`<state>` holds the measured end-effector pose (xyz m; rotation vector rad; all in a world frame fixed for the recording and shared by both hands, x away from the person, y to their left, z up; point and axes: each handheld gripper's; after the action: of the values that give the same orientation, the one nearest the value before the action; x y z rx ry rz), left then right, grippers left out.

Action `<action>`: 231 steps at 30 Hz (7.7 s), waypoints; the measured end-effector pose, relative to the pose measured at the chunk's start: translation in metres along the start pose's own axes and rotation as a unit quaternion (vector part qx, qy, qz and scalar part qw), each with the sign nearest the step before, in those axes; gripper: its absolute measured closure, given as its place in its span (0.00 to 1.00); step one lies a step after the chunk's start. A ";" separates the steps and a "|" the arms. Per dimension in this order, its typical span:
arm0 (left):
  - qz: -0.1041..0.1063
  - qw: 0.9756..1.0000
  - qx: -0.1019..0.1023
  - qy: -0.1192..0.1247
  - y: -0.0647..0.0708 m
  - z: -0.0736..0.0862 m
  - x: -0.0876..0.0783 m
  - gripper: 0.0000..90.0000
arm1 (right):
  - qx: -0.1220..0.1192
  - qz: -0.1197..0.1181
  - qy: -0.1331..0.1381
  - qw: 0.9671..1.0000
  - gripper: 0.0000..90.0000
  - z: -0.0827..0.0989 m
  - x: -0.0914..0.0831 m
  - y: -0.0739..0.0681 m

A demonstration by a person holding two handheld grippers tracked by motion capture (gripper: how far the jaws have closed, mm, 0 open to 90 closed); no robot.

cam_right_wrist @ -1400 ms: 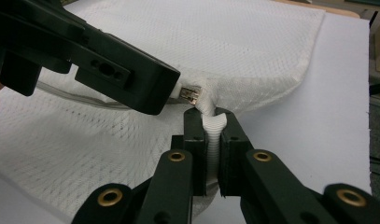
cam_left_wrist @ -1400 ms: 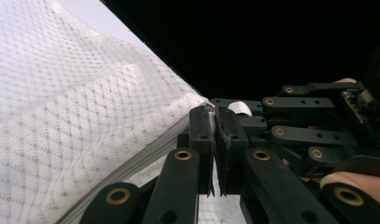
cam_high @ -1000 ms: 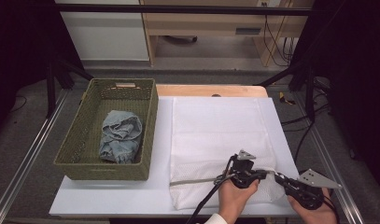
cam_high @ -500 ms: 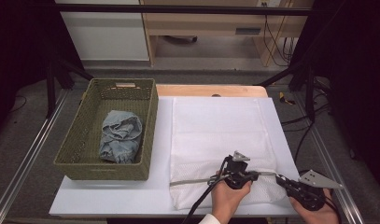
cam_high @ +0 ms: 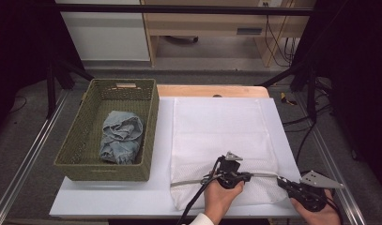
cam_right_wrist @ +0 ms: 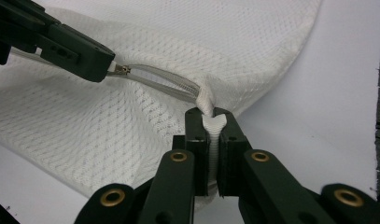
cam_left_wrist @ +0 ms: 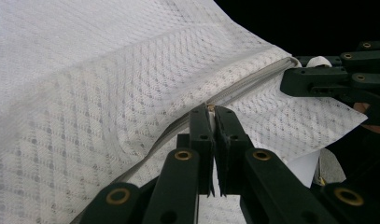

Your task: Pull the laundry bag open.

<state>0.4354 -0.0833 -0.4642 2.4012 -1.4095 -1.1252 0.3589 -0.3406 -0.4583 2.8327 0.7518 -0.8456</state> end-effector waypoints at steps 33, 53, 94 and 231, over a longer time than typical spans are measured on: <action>-0.019 1.000 0.013 -0.018 -0.007 0.006 -0.014 0.97 | 0.003 -0.008 -0.027 1.000 0.95 -0.001 0.001 -0.001; -0.028 0.999 0.014 -0.032 -0.016 0.007 -0.027 0.97 | 0.003 -0.004 -0.035 0.999 0.95 0.000 0.001 -0.001; -0.065 0.997 0.008 -0.037 -0.052 0.025 -0.081 0.97 | 0.001 -0.003 -0.050 0.999 0.95 0.001 0.002 -0.002; -0.100 0.995 0.004 0.012 -0.082 0.058 -0.167 0.97 | -0.035 0.000 -0.100 0.994 0.96 0.002 0.025 -0.011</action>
<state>0.4066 0.1097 -0.4544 2.6008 -1.1888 -1.1290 0.3702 -0.3204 -0.4730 2.6366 0.7372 -1.0615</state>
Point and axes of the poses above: each handheld gripper's, and its own axes: x roughly forward along the jaws, z roughly out of its underside, y roughly to its right, and after that the axes turned 3 degrees about y, right-handed
